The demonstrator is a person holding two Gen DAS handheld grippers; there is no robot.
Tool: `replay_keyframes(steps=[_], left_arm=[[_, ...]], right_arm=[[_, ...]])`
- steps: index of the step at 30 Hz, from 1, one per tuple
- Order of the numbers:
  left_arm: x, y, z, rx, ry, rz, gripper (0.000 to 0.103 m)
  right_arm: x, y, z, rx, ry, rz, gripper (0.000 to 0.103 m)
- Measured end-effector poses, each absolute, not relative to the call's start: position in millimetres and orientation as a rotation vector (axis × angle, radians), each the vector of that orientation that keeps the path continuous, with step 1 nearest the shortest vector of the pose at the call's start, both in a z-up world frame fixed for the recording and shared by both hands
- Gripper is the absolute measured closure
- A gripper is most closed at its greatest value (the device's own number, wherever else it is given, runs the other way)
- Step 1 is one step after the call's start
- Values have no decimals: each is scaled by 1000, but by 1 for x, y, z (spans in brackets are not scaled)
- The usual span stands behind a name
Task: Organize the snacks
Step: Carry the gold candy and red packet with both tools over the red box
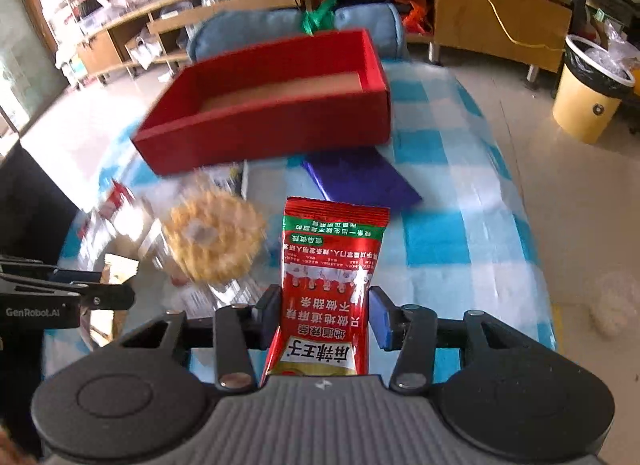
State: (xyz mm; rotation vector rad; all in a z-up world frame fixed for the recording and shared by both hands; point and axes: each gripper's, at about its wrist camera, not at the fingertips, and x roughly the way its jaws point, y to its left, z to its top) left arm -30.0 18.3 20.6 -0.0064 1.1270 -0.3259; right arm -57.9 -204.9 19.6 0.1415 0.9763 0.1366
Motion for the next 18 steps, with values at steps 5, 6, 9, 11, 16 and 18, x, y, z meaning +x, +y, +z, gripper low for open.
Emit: replay_keyframes(steps=[5, 6, 9, 11, 16, 18], left_arm=[[3, 11, 45, -34, 1048, -356, 58], [9, 8, 47, -33, 1036, -357, 58], [30, 2, 51, -21, 1009, -340, 58], [45, -1, 52, -18, 999, -325, 58], [80, 0, 55, -30, 977, -279, 58], [93, 1, 57, -32, 959, -259, 58]], right_arm=[[-25, -198, 42, 145, 909, 161, 57], [-17, -196, 47, 140, 894, 165, 57], [7, -192, 55, 127, 868, 172, 57], [23, -190, 58, 114, 855, 171, 57], [62, -189, 54, 105, 855, 168, 57], [76, -189, 53, 107, 852, 170, 57]])
